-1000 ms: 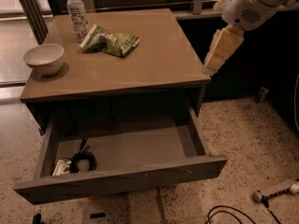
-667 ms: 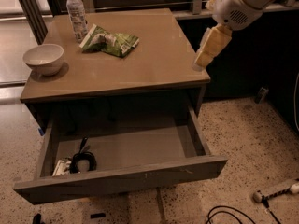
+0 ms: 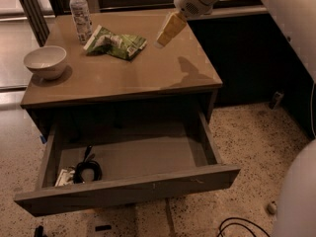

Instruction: Place green jalapeno chip bag into top drawer

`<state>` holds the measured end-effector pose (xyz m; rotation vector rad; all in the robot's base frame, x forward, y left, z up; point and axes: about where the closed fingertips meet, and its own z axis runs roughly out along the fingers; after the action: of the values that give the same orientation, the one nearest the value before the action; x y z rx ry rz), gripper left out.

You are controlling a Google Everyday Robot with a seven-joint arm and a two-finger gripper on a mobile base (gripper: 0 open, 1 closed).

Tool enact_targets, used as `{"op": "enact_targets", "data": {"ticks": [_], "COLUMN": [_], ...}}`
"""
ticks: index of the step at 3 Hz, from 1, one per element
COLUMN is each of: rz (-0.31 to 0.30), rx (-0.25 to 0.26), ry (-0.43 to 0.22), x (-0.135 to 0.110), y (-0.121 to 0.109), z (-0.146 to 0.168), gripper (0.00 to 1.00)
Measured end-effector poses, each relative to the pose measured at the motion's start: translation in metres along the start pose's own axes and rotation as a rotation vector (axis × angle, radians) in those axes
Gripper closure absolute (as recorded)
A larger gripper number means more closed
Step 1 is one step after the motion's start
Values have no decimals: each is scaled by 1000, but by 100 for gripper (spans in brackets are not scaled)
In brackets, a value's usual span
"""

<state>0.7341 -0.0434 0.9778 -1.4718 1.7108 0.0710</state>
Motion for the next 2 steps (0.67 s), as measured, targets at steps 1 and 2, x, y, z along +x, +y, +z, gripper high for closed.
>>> {"op": "enact_targets", "data": {"ticks": [1,2], "rz": [31,33], "rx": [13,18], "ry": [-113,-119], "x": [-36,-37], "y": [-32,-31], "z": [63,69], "gripper": [0,0]}}
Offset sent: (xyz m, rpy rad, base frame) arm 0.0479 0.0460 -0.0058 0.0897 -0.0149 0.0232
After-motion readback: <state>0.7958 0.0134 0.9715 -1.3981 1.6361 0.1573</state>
